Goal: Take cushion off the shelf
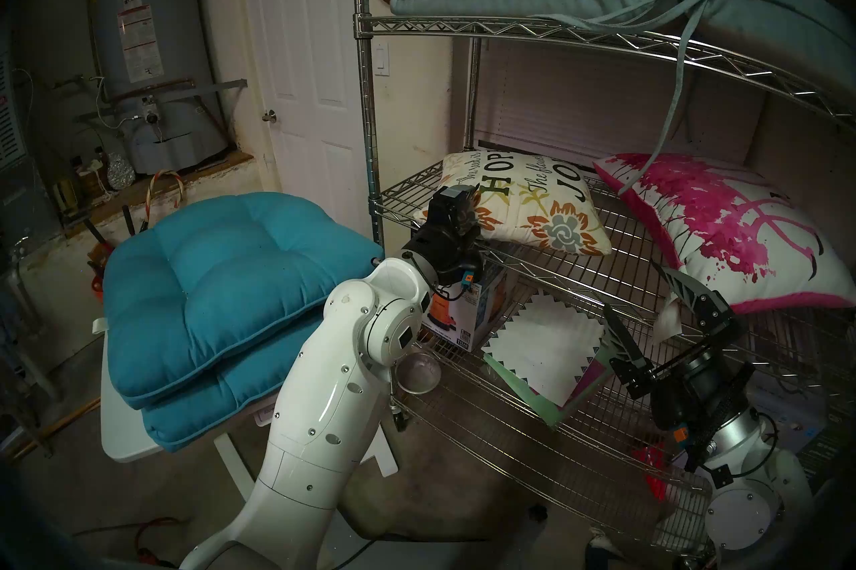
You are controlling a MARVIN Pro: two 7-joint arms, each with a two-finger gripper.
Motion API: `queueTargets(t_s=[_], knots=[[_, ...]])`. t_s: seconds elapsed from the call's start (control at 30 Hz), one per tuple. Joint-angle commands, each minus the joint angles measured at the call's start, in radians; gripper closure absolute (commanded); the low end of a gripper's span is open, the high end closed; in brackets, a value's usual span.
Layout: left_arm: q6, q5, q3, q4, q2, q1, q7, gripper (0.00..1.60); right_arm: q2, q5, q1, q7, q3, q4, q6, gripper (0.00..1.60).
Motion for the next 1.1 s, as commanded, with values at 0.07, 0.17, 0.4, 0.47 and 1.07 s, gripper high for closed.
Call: queueTargets(t_s=[0.07, 0.17, 0.4, 0.47, 1.07], knots=[[0.008, 0.001, -0.002, 0.041, -0.023, -0.068, -0.001, 0.00, -0.003, -0.003, 0.004, -0.006, -0.003, -0.023, -0.002, 0.00], [0.013, 0.000, -0.005, 0.080, -0.034, -0.098, 0.009, 0.00, -0.005, -0.004, 0.004, -0.005, -0.003, -0.023, -0.003, 0.00], [-0.018, -0.042, -0.032, 0.154, -0.041, -0.150, 0.064, 1.60, -0.007, -0.005, 0.005, -0.004, -0.003, -0.023, -0.005, 0.00], [-0.031, -0.053, -0.039, 0.157, -0.038, -0.148, 0.086, 1.60, -0.008, -0.005, 0.005, -0.004, -0.003, -0.023, -0.006, 0.00], [-0.146, -0.135, -0.141, -0.038, 0.049, 0.000, 0.169, 1.60, -0.015, -0.009, 0.007, -0.002, -0.003, -0.023, -0.011, 0.00]])
